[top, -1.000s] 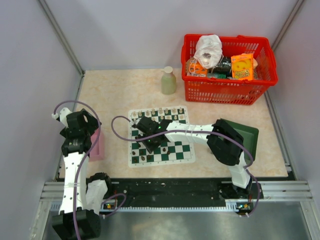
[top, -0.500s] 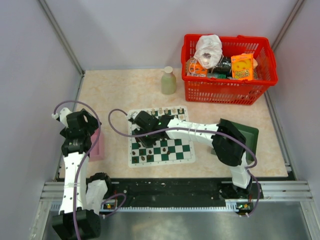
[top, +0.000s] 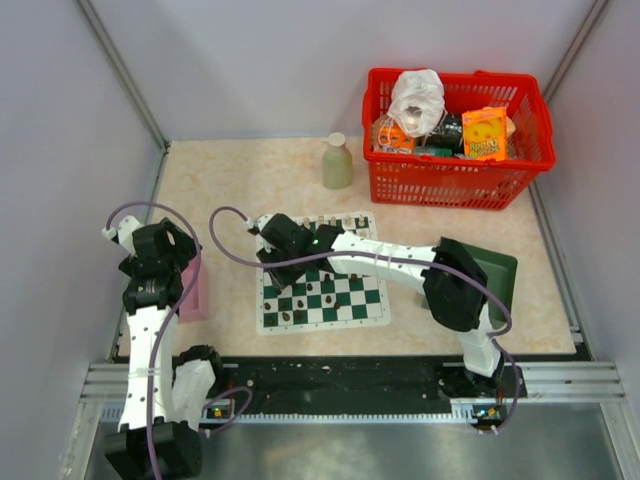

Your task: Set up the chess pieces on the board

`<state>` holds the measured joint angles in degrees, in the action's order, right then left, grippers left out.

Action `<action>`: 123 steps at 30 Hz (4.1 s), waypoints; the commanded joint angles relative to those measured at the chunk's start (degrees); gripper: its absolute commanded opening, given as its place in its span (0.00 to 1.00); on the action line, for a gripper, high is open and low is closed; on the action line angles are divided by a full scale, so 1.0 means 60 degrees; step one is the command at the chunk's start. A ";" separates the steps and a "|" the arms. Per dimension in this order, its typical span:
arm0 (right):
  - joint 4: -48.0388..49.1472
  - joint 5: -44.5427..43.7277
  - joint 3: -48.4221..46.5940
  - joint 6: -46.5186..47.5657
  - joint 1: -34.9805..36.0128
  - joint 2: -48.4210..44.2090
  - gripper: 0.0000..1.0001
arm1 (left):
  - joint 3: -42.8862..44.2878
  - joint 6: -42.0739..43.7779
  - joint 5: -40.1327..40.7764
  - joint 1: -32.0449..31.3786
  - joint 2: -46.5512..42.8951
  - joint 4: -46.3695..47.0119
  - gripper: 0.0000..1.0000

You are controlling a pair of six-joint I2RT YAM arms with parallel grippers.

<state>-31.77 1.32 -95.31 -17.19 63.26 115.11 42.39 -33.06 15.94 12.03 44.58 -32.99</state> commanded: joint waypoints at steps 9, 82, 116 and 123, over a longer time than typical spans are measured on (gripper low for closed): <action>0.0446 -0.0074 -0.0639 -0.0197 0.0208 0.0780 0.31 | -0.0034 0.0002 0.0155 0.0075 -0.0091 0.0372 0.99; 0.0373 -0.0338 -0.1093 0.0023 0.0222 0.1134 0.06 | -0.0020 0.0061 0.0097 0.0148 -0.0061 0.0343 0.99; 0.1530 -0.1642 0.3448 -0.0929 0.0208 -0.1622 0.06 | 0.0083 -0.0086 -0.0079 0.0148 -0.0471 0.0138 0.99; 0.1545 -0.1817 0.3360 -0.0856 0.0193 -0.1241 0.07 | 0.0039 -0.0071 -0.0094 0.0148 -0.0442 0.0167 0.99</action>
<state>-24.77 -8.38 -74.19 -22.57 63.90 106.06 42.19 -33.10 15.05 12.62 42.52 -33.41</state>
